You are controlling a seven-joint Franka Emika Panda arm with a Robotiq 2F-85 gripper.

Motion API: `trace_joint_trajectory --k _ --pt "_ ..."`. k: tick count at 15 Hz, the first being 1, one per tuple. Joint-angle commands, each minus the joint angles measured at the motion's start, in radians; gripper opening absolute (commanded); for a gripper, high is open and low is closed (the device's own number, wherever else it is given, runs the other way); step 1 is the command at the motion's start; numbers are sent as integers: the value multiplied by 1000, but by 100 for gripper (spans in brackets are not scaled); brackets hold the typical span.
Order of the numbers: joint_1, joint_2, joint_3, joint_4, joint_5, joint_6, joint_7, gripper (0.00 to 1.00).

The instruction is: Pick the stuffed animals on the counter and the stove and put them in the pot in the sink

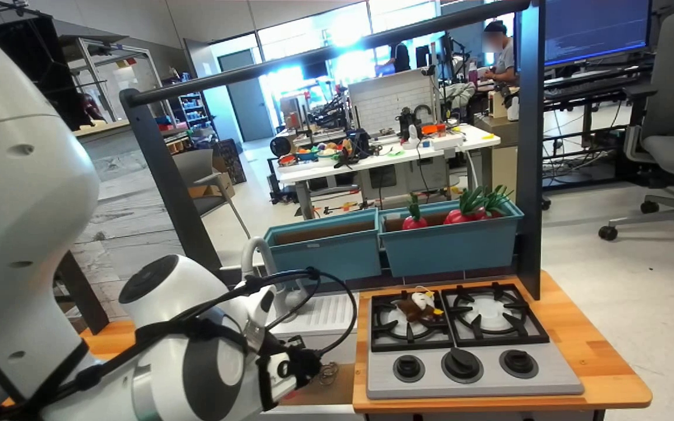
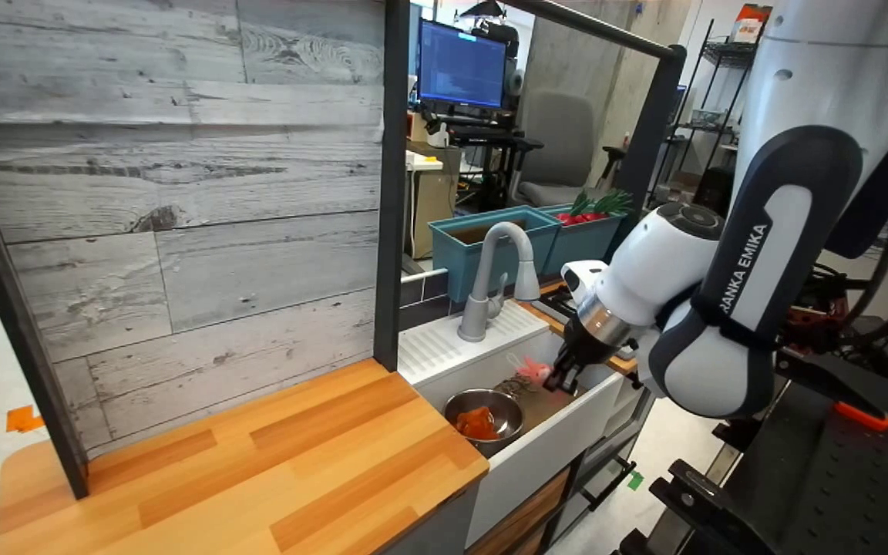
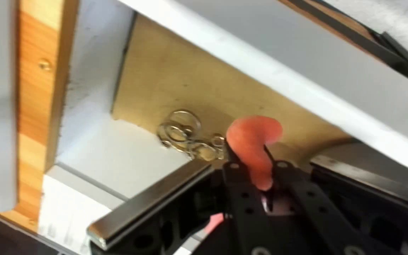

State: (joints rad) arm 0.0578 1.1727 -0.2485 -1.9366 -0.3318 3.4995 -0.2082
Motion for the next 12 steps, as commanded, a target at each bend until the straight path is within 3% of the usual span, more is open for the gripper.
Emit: trace_joint_trajectory --k 1,4,6,9,12 --pt "12 -181 68 -245 3 77 -28 3" --pt "74 -299 87 -389 46 109 -21 3" --pt "148 -308 63 -374 113 98 -19 3" --pt "263 -286 18 -257 256 -28 7 3" --pt "397 -192 -88 -94 386 -142 44 3"
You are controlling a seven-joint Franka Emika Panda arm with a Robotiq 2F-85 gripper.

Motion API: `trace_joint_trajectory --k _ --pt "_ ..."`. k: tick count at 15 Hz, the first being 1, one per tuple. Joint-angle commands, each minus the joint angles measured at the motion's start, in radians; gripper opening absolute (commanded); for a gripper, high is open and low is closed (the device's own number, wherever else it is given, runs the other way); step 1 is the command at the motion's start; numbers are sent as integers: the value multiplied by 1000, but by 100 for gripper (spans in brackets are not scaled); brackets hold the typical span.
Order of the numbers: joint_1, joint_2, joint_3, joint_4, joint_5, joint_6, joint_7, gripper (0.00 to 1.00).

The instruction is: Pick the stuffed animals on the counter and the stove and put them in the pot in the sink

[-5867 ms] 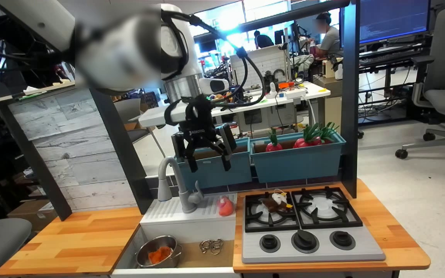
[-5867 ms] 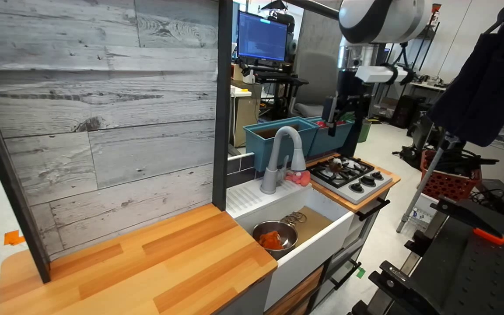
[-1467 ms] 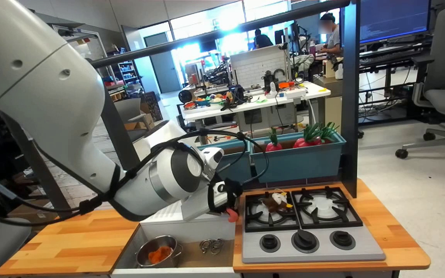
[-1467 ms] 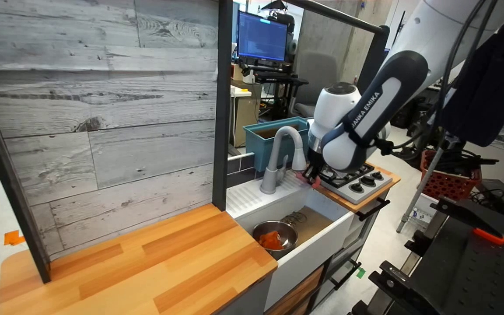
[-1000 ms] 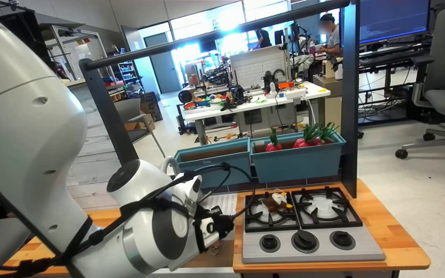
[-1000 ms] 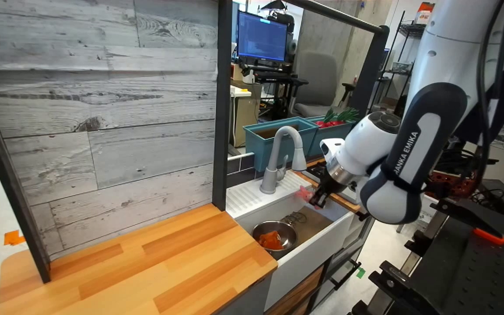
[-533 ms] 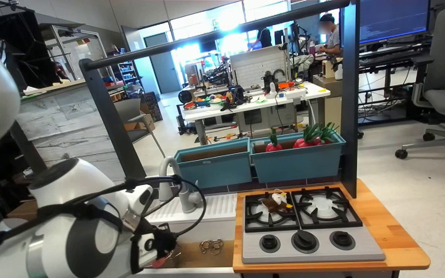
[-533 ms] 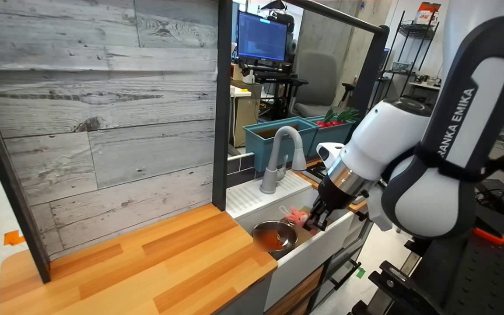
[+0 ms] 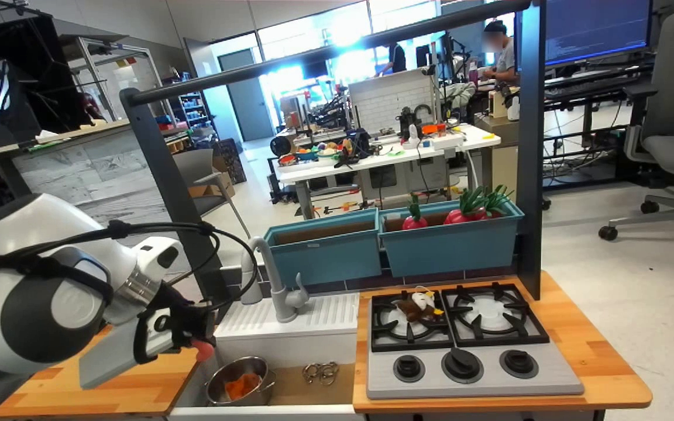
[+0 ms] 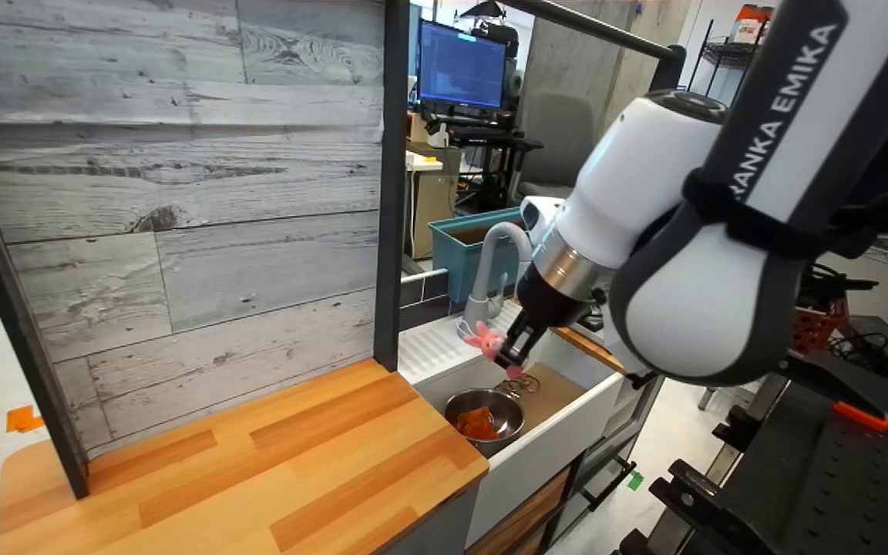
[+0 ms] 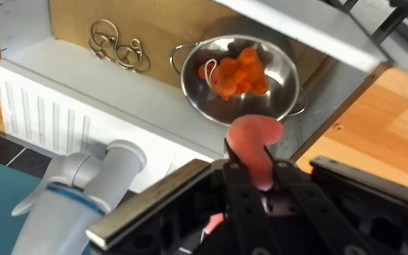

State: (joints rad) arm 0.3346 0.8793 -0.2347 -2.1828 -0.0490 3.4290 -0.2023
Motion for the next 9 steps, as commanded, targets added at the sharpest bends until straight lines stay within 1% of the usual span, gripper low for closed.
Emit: trace_joint_trajectory --k 1,3,4,5,7,8,9 --pt "156 131 -136 193 125 -107 55 3" --pt "215 171 -186 237 134 -169 99 3" --pt "273 187 -236 243 147 -242 137 3" --pt "304 185 -261 228 132 -316 166 3" --pt "315 158 -267 194 62 -435 197 3" --pt "310 133 -256 178 31 -501 200 3" --pt "288 105 -232 175 -4 -571 194 3"
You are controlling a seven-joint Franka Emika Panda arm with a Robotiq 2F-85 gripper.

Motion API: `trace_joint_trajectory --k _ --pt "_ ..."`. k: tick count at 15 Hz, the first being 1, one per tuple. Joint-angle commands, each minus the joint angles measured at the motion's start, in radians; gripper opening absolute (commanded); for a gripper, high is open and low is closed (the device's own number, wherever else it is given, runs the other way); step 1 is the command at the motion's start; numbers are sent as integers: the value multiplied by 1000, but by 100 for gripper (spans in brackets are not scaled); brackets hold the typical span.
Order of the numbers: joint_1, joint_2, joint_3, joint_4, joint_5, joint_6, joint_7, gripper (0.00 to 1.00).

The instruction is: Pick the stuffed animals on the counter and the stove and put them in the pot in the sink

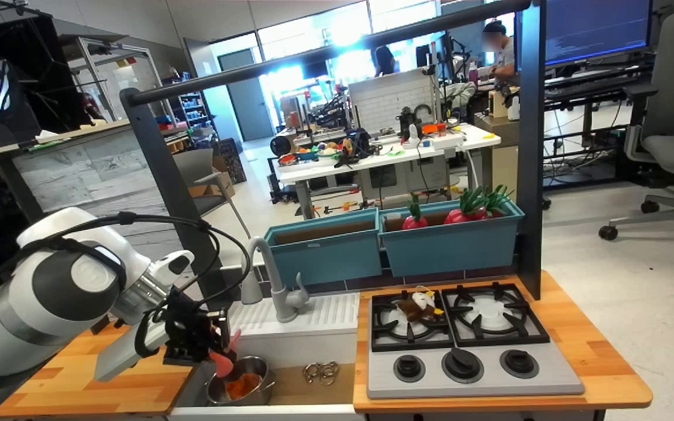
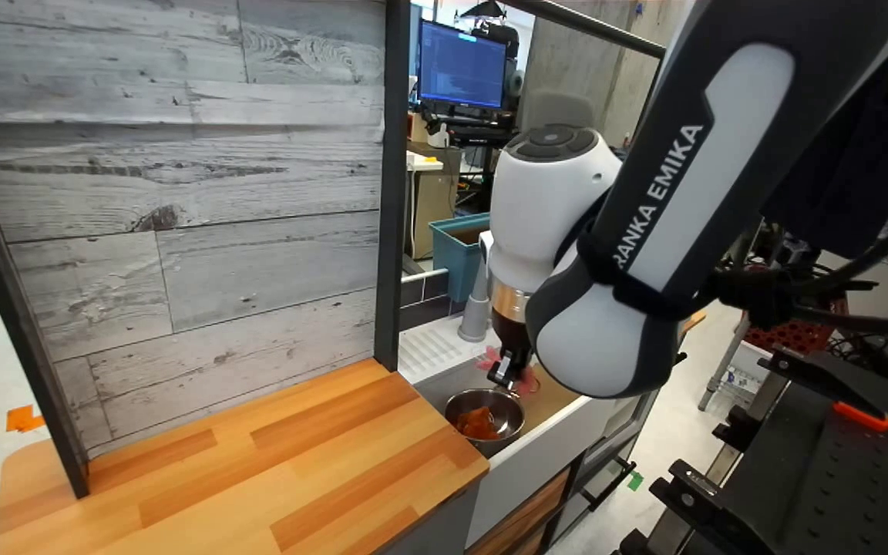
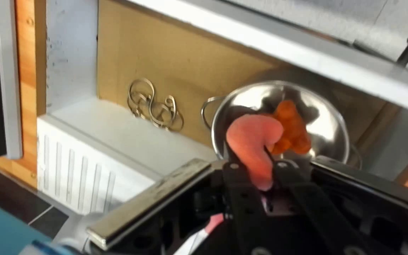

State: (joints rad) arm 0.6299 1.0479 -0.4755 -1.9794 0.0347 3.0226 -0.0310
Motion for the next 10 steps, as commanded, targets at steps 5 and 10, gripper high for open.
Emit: trace_joint_trajectory --k 5,10 --pt "-111 -95 72 31 -205 -258 56 3" --pt "-235 -86 164 148 -259 -356 48 3"
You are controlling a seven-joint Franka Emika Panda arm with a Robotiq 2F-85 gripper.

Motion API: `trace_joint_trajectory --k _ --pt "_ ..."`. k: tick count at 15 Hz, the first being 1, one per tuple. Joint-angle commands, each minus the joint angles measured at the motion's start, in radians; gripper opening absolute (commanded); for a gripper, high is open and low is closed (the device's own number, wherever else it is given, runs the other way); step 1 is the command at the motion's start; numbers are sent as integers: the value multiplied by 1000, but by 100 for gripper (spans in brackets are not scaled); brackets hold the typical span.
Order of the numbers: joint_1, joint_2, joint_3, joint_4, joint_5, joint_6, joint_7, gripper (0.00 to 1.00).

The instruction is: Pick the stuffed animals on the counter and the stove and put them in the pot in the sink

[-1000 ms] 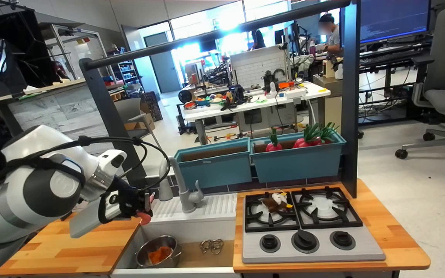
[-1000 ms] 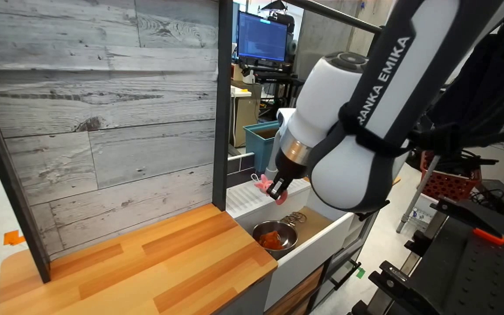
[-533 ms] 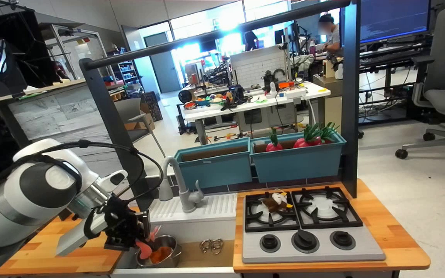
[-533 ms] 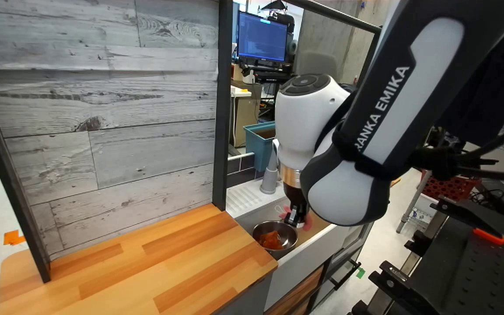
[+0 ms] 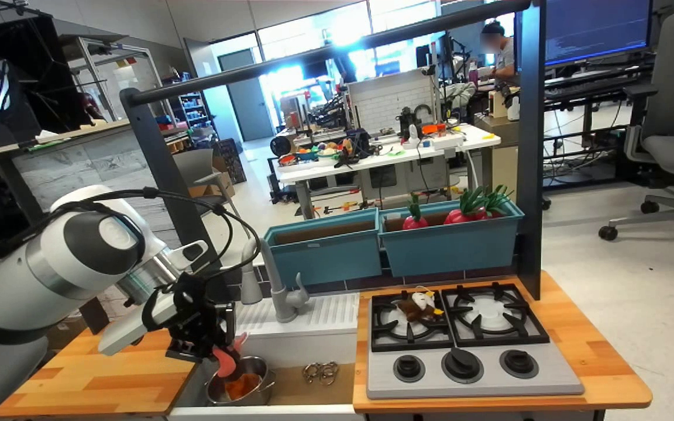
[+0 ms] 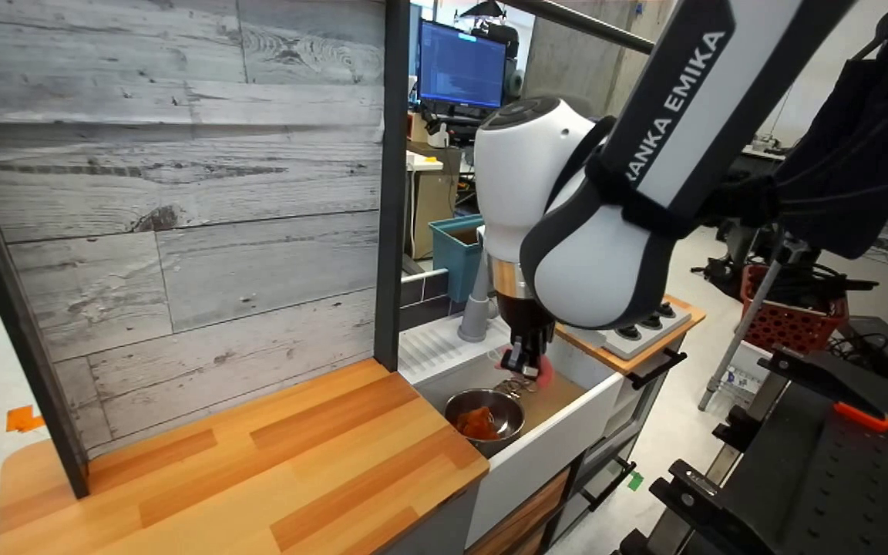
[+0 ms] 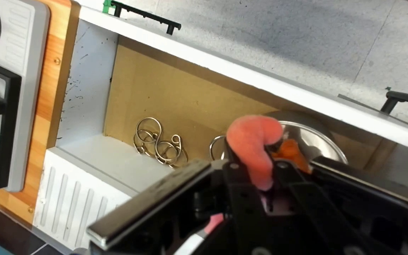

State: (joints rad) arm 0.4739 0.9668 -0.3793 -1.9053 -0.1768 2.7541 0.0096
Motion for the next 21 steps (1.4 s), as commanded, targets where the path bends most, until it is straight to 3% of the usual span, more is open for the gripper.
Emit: trace_joint_trajectory --k 1,5,6,8,16,19,21 --pt "-101 3 89 101 -53 -113 4 3" --pt "-161 27 153 188 -68 -198 9 3" --pt "-173 29 168 203 -70 -217 4 36" --pt "-190 34 189 223 -72 -236 1 43" --pt "-218 -46 208 115 -109 -196 -10 99" --pt "-196 -107 171 19 -141 -235 25 100" --pt "-215 -183 161 -92 -166 -195 25 100"
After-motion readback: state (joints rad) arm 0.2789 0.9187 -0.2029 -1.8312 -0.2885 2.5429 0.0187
